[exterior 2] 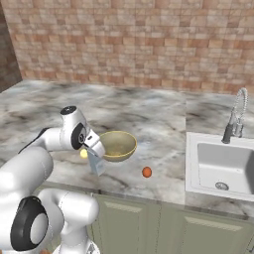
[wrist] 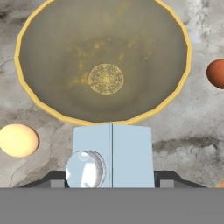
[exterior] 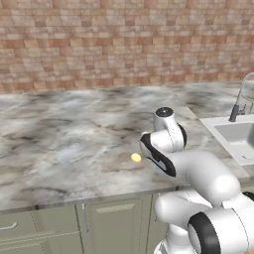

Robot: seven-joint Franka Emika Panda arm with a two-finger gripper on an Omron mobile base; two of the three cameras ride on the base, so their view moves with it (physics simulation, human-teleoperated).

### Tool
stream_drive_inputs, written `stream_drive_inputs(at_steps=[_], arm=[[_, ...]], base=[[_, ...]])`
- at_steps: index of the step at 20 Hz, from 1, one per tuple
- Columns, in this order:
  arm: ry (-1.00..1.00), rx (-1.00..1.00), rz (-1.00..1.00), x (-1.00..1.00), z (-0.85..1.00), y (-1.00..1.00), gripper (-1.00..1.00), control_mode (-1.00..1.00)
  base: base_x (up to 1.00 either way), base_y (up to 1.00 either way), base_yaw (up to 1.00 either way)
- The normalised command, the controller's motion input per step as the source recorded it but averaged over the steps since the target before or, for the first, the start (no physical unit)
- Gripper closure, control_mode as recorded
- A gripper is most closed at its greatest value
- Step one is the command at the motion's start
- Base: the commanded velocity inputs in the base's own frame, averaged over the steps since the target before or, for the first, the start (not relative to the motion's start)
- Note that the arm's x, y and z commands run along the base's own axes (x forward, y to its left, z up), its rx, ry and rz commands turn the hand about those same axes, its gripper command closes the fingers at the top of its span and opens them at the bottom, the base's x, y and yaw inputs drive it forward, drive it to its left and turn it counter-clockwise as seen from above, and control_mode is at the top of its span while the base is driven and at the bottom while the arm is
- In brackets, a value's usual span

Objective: Gather the eggs and milk located in the vicinity of the sink area and place them right next to the bowl.

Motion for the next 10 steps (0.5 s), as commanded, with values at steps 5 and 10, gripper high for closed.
stream_drive_inputs(at_steps=[5, 10], arm=[[0.00, 0.00, 0.00, -0.09, 0.00, -0.03, -1.00, -1.00], [-0.02, 0.02, 0.01, -0.05, 0.04, -0.10, -1.00, -1.00]], base=[[0.00, 0.00, 0.00], [0.00, 0.00, 0.00]])
